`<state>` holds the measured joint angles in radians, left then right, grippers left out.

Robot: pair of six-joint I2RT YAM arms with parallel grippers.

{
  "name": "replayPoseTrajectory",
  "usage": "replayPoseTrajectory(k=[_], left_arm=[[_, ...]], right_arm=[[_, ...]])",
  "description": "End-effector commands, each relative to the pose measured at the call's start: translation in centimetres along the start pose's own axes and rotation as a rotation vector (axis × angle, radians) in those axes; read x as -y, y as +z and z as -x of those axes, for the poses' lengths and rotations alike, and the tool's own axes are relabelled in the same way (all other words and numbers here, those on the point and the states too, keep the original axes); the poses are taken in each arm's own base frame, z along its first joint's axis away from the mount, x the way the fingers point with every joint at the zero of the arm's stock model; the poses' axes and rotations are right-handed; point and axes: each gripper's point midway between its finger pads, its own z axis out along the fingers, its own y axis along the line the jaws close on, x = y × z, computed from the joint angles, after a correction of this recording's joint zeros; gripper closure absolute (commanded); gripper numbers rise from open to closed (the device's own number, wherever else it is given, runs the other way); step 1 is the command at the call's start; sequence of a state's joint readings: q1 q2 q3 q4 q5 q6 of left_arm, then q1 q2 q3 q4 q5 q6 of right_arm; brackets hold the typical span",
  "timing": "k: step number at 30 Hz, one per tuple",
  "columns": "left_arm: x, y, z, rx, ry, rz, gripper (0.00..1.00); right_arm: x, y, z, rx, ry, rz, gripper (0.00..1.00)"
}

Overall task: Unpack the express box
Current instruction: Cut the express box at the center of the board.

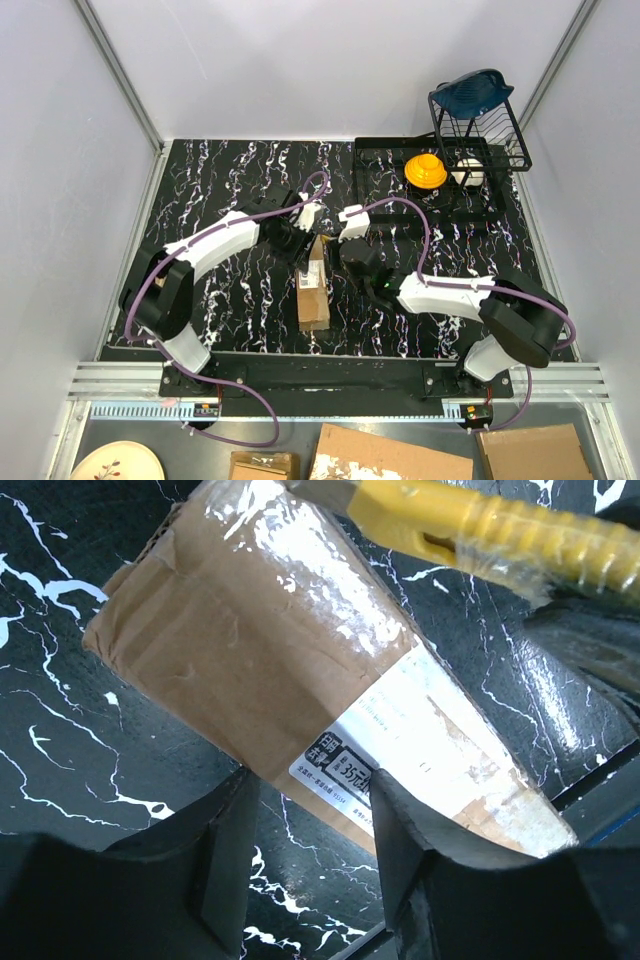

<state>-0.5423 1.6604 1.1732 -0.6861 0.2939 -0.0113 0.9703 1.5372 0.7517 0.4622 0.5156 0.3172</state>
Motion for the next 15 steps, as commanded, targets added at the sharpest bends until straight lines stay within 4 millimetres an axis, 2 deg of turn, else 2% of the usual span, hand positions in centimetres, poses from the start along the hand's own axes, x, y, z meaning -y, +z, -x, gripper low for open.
replayPoseTrajectory(k=[1, 3, 7, 8, 9, 15], left_arm=[[-3.5, 2.6, -0.7, -0.046, 0.018, 0.171, 0.57], [-3.3, 2.8, -0.6, -0.048, -0.007, 0.185, 0.6], [-3.1, 3.6, -1.0, -0.066, -0.035, 0.195, 0.75], [-3.1, 3.7, -1.1, -0.07, -0.043, 0.195, 0.91], [-3.2, 3.9, -1.4, -0.076, -0.067, 0.206, 1.0], [-3.0, 4.9, -2.8, -0.125, -0.146, 0.191, 1.0]], right_arm=[[-1.4, -2.0, -3.1, -0.137, -0.032, 0.045, 1.0], [-1.5, -2.2, -3.5, -0.158, -0.046, 0.038, 1.0], [-2.6, -2.8, -3.8, -0.18, -0.065, 0.037, 1.0], [-2.7, -3.1, -4.1, -0.192, -0.076, 0.033, 1.0], [-2.9, -3.2, -4.1, -0.196, -0.075, 0.035, 1.0], [-4.2, -4.0, -4.0, -0.203, -0.077, 0.029, 1.0]])
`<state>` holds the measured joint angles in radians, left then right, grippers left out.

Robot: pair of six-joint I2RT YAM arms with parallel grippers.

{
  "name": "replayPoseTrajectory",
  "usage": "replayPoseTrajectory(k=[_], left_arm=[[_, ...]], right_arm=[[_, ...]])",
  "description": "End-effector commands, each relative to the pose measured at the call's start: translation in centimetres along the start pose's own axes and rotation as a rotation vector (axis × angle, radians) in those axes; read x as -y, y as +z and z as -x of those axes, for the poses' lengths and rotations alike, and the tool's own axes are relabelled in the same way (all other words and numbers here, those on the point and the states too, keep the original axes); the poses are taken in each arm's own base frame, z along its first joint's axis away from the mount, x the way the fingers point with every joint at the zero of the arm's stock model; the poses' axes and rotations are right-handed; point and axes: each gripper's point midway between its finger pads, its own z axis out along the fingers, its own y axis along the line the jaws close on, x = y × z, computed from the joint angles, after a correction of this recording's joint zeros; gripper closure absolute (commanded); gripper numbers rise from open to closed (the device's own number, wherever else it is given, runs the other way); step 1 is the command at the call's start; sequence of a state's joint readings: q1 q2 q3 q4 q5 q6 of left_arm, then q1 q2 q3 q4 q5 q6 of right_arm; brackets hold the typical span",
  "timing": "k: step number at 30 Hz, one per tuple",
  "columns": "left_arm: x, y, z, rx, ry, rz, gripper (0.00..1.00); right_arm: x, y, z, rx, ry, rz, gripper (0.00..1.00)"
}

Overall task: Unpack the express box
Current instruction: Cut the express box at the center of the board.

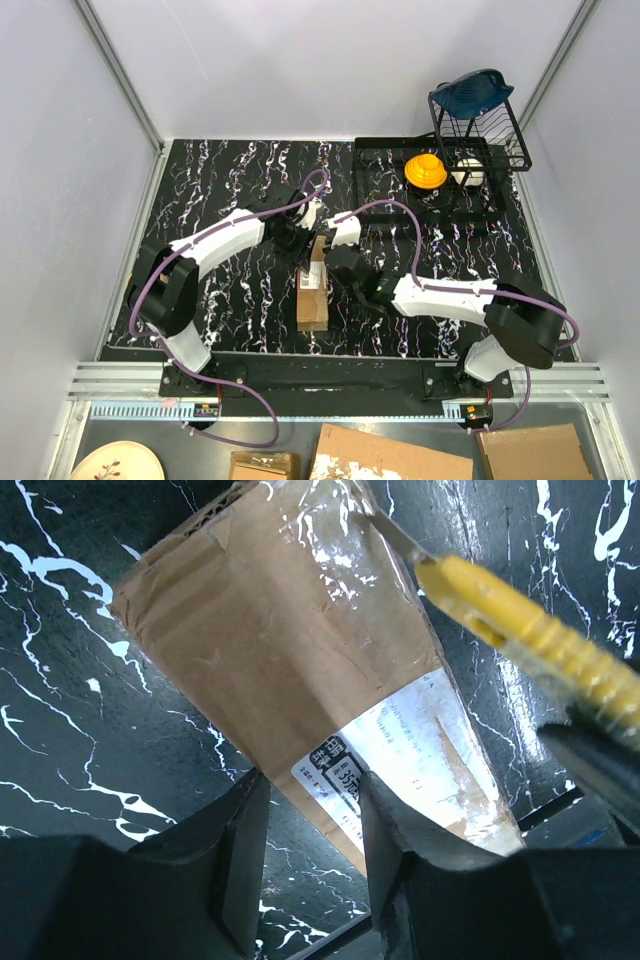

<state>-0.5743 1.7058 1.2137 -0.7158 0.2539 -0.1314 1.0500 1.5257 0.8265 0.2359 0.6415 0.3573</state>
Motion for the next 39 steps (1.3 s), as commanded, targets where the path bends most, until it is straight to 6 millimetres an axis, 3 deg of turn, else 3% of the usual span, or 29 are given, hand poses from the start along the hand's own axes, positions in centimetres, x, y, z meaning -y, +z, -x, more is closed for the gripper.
replayPoseTrajectory(k=[1, 12, 17, 22, 27, 30, 34, 38, 39], left_arm=[[-3.9, 4.6, -2.5, -0.088, -0.057, 0.162, 1.0], [-4.5, 5.6, -3.2, -0.114, -0.116, 0.167, 1.0], [-4.5, 5.6, -3.1, -0.114, -0.117, 0.168, 1.0], [-4.5, 5.3, -2.7, -0.097, -0.114, 0.168, 1.0], [-4.9, 4.3, -1.6, -0.068, -0.128, 0.171, 1.0], [-5.4, 3.8, -1.1, -0.061, -0.146, 0.173, 1.0], [-5.9, 2.8, 0.8, -0.028, -0.163, 0.172, 1.0], [-5.2, 0.5, 3.3, 0.015, -0.15, 0.134, 1.0], [-5.0, -0.1, 3.1, -0.001, -0.149, 0.13, 0.98]], right_arm=[[-3.9, -2.6, -2.9, -0.128, -0.029, 0.12, 1.0], [-4.5, -4.7, -2.7, -0.135, -0.007, 0.122, 1.0], [-3.8, -5.9, -3.1, -0.16, -0.03, 0.099, 1.0], [-1.4, -7.4, -1.5, -0.139, -0.05, 0.03, 1.0], [0.6, -9.4, 0.7, -0.126, -0.061, -0.007, 1.0], [1.6, -10.8, 0.6, -0.161, -0.052, -0.004, 1.0], [1.4, -12.1, -0.1, -0.207, -0.009, 0.054, 1.0], [2.0, -12.2, -0.8, -0.215, 0.013, 0.037, 1.0], [1.9, -12.1, -0.5, -0.203, 0.023, 0.037, 1.0]])
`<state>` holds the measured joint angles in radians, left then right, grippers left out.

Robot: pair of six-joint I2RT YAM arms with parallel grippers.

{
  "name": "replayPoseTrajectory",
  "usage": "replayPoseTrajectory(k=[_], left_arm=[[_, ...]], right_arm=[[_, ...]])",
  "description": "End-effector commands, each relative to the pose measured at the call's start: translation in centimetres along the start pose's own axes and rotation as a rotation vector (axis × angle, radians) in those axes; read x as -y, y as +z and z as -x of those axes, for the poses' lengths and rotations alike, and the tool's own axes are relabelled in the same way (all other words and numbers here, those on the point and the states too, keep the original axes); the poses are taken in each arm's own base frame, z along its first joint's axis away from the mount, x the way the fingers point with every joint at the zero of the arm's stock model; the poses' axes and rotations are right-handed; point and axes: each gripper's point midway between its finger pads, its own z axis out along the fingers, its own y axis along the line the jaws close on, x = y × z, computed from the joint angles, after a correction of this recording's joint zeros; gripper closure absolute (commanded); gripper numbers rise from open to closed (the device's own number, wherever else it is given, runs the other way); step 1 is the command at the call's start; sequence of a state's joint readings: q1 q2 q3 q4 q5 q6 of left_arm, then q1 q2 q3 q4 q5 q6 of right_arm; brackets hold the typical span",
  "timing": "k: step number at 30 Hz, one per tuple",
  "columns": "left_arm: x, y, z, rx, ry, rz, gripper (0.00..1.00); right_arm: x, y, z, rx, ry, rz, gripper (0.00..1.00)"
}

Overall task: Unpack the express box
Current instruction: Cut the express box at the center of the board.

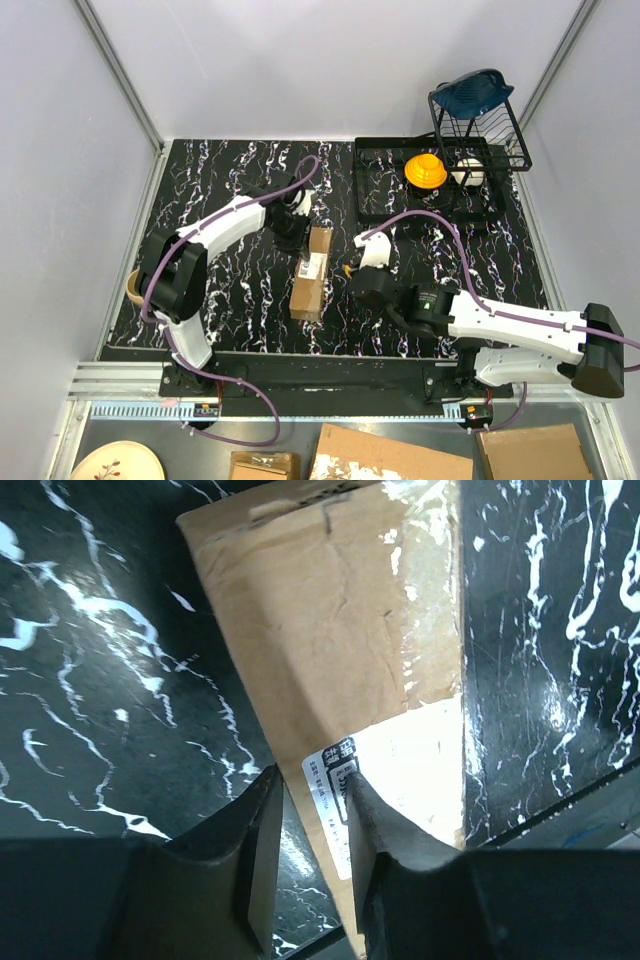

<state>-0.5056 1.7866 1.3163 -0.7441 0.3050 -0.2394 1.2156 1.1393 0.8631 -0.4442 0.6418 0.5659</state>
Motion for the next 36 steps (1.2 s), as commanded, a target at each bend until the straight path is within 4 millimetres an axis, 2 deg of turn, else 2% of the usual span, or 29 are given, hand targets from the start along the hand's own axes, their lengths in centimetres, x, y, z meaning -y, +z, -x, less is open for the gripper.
replayPoseTrajectory(k=[1, 3, 4, 6, 7, 10, 11, 14, 16, 17, 19, 21, 23, 25, 26, 27, 28, 29, 30, 31, 33, 36], left_arm=[[-3.3, -1.0, 2.2, 0.025, 0.037, 0.146, 0.91], [-2.7, -2.4, 2.4, 0.027, 0.059, 0.128, 0.83], [-2.3, -3.2, 3.0, 0.046, 0.071, 0.115, 0.7], [-1.4, -4.5, 3.0, 0.045, 0.098, 0.08, 0.56], [-0.8, -5.1, 3.3, 0.053, 0.12, 0.058, 0.39], [0.0, -6.5, 3.9, 0.08, 0.159, 0.033, 0.3], [0.3, -6.8, 4.1, 0.086, 0.165, 0.027, 0.26], [0.8, -7.9, 5.8, 0.125, 0.208, 0.021, 0.23], [0.6, -8.1, 6.3, 0.129, 0.226, 0.039, 0.21], [0.1, -8.1, 6.1, 0.119, 0.244, 0.044, 0.21], [-0.7, -7.7, 5.0, 0.096, 0.275, 0.033, 0.19], [-1.9, -7.2, 3.9, 0.065, 0.283, 0.024, 0.19], [-3.2, -7.1, 4.1, 0.071, 0.329, 0.035, 0.18], [-4.9, -7.3, 5.8, 0.106, 0.364, 0.094, 0.18], [-5.3, -7.5, 7.3, 0.146, 0.372, 0.12, 0.18], [-4.9, -8.9, 10.1, 0.217, 0.393, 0.135, 0.18], [-5.2, -7.8, 10.9, 0.191, 0.398, 0.128, 0.18], [-4.9, -7.9, 12.2, 0.208, 0.402, 0.124, 0.18], [-3.9, -9.4, 14.9, 0.279, 0.42, 0.118, 0.18], [-3.8, -7.8, 15.6, 0.258, 0.409, 0.096, 0.18], [-2.7, -8.3, 18.0, 0.306, 0.422, 0.091, 0.18], [-2.6, -5.7, 18.8, 0.295, 0.412, 0.079, 0.18]], right_arm=[[0.0, -0.2, -0.1, 0.0, 0.045, 0.002, 1.0], [-0.7, 0.1, 0.3, 0.008, 0.059, 0.025, 1.0], [-0.9, 0.1, 0.2, 0.003, 0.062, 0.037, 1.0], [-1.0, 0.4, -0.1, -0.01, 0.065, 0.054, 1.0], [-0.5, 0.8, -0.4, -0.019, 0.07, 0.046, 1.0], [-0.3, 1.0, -0.6, -0.034, 0.108, 0.085, 1.0], [0.7, 1.2, -0.5, -0.031, 0.138, 0.072, 1.0], [1.0, 1.4, -0.1, -0.022, 0.192, 0.119, 1.0], [0.1, 1.2, -0.8, -0.048, 0.186, 0.189, 1.0], [-0.8, 0.9, -0.4, -0.032, 0.171, 0.244, 1.0], [-2.2, 0.3, -0.8, -0.06, 0.139, 0.34, 1.0], [-2.7, 0.3, -1.2, -0.075, 0.079, 0.369, 1.0], [-2.9, 0.6, -1.6, -0.086, -0.013, 0.383, 1.0], [-3.8, 0.2, -2.5, -0.069, -0.144, 0.403, 1.0], [-4.2, 0.1, -2.4, -0.044, -0.175, 0.413, 1.0], [-4.4, 0.0, -2.6, -0.03, -0.207, 0.416, 1.0], [-5.0, -0.2, -3.5, -0.031, -0.264, 0.441, 1.0], [-5.6, -0.3, -3.5, -0.013, -0.277, 0.465, 1.0], [-6.2, -0.6, -3.8, -0.014, -0.294, 0.492, 1.0], [-6.7, -0.7, -4.1, -0.016, -0.316, 0.514, 1.0], [-7.9, -1.1, -4.0, -0.015, -0.318, 0.565, 1.0], [-10.2, -1.6, -4.0, -0.033, -0.305, 0.649, 1.0]])
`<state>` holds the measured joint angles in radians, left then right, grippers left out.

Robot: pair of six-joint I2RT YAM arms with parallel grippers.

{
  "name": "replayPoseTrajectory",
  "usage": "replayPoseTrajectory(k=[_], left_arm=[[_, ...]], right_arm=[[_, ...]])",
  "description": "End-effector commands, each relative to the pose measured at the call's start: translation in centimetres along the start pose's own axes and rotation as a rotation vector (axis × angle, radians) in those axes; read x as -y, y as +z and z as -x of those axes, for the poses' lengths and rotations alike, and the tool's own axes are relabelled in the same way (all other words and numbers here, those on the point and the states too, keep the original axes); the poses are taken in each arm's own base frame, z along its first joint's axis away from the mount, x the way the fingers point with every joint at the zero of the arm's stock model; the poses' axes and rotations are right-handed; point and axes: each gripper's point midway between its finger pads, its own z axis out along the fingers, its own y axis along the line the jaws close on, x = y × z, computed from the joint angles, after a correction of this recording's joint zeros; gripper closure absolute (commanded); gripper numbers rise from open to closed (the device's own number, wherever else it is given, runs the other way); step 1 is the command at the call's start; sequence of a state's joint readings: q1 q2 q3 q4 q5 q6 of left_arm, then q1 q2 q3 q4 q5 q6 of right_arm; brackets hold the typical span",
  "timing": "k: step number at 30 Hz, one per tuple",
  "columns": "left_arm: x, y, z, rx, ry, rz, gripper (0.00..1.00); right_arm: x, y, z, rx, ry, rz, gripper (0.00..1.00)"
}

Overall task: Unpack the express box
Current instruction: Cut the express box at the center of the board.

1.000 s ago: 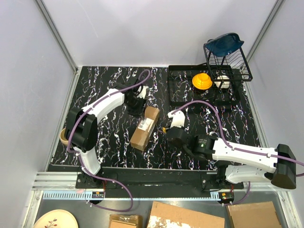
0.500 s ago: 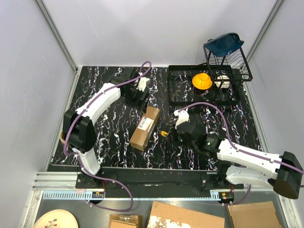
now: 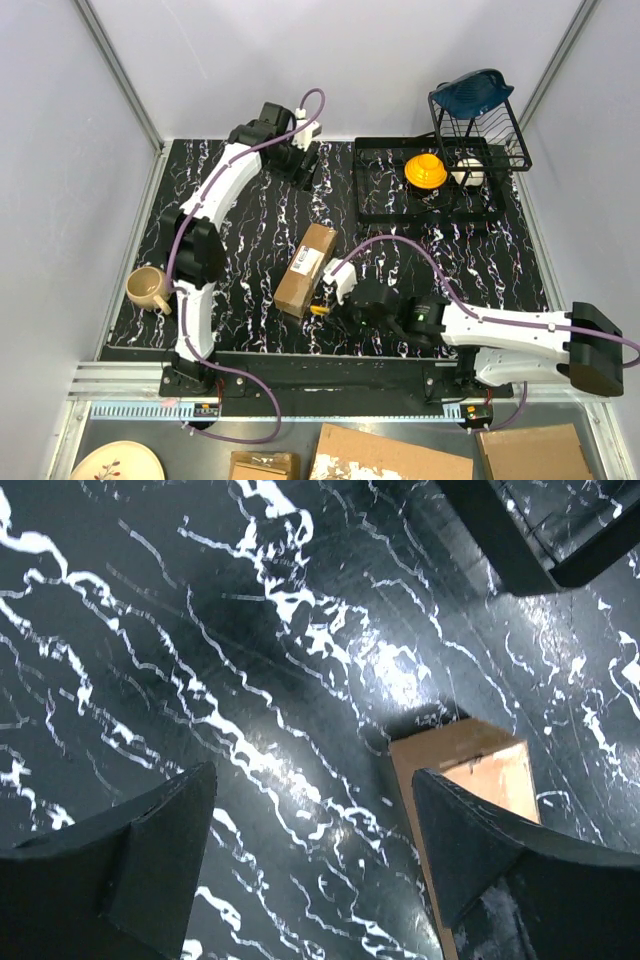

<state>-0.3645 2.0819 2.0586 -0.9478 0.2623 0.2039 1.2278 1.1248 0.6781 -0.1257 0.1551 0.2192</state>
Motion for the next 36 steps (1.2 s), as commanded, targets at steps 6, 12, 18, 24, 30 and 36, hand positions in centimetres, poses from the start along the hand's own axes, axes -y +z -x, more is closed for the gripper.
replayPoseTrajectory(k=[6, 12, 18, 24, 30, 36], left_arm=[[1.3, 3.6, -0.3, -0.012, 0.0, -0.049, 0.2], [1.5, 4.7, -2.0, -0.042, -0.008, -0.066, 0.26], [1.9, 6.1, -4.4, -0.089, -0.023, -0.085, 0.29], [1.9, 5.8, -5.2, -0.108, 0.002, -0.078, 0.3], [1.9, 3.1, -4.8, -0.103, 0.025, -0.05, 0.31], [1.8, 3.0, -5.4, -0.113, -0.004, -0.026, 0.34]], right_arm=[[-5.3, 3.5, 2.5, 0.042, -0.038, 0.181, 1.0], [-3.6, 5.5, 1.8, 0.019, -0.036, 0.065, 1.0], [-0.4, 4.9, 1.4, 0.025, -0.032, -0.105, 1.0], [-0.8, 2.3, 1.6, 0.069, 0.003, -0.046, 1.0], [-0.4, -0.2, 0.7, 0.073, 0.007, -0.024, 1.0], [-0.4, -0.3, 0.6, 0.057, -0.088, -0.015, 1.0]])
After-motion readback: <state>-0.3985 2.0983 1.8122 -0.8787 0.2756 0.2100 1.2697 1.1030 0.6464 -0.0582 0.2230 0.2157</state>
